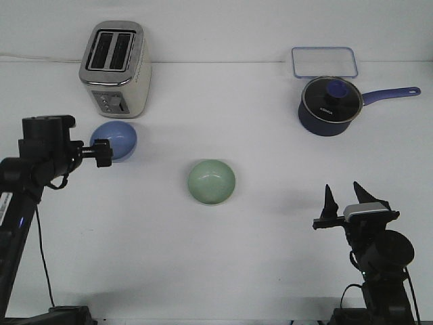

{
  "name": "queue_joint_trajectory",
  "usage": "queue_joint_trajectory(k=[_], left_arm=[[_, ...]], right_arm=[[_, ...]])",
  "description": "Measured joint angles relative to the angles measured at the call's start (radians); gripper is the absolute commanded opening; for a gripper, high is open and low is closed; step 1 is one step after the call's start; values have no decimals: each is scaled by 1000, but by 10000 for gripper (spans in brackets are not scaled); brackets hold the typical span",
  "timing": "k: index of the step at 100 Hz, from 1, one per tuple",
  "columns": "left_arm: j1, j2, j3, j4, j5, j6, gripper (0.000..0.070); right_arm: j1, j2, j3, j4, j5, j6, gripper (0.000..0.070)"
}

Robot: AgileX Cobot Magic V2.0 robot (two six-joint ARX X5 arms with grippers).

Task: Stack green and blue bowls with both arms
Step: 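Grasp the rim of the light blue bowl with the left gripper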

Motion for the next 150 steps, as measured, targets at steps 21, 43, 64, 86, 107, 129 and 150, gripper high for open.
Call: queue_joint_trajectory(k=[21,43,64,86,107,129,150], left_arm=[[53,221,149,-3,0,29,583],[79,412,201,1,0,63,583],[88,514,201,39,0,67,584],[88,573,201,91,0,67,583],[88,600,201,115,0,67,583],[88,637,201,116,0,67,582],[88,639,201,118,0,68,310]], right_arm=[[0,0,0,0,0,0,450],[0,0,0,0,0,0,450],[0,0,0,0,0,0,450],[0,0,0,0,0,0,450],[0,0,0,0,0,0,450],[0,0,0,0,0,0,450],[0,0,0,0,0,0,450]])
